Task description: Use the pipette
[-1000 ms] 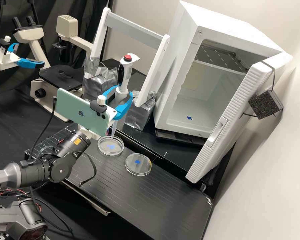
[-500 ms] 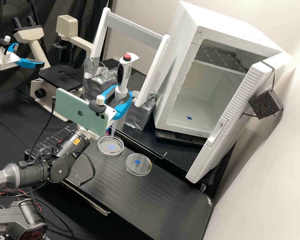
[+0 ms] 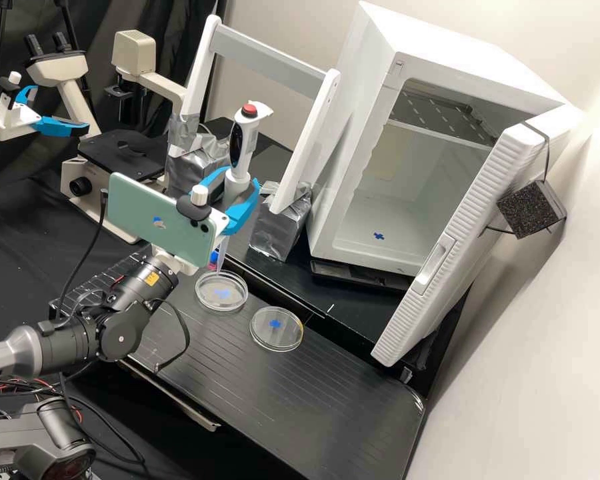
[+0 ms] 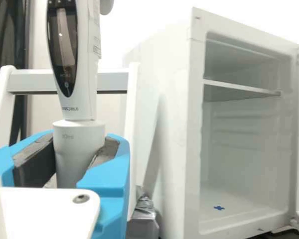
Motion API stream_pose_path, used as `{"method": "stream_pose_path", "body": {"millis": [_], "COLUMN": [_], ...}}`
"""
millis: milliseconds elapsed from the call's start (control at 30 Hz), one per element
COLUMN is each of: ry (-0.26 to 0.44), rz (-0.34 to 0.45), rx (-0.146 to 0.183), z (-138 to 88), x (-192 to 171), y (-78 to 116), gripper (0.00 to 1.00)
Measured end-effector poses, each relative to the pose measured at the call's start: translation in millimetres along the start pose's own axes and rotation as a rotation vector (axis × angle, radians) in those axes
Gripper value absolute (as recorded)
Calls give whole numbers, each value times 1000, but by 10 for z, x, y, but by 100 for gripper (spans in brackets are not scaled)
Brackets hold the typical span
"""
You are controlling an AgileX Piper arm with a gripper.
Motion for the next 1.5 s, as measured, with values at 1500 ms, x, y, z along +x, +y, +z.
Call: {"method": "stream_pose_path", "body": {"millis": [1500], "ry": [-97], "rz": [-255], "rx": [-93], "z": [-1183], "x": [2226], "y": [-304], "gripper": [0]}}
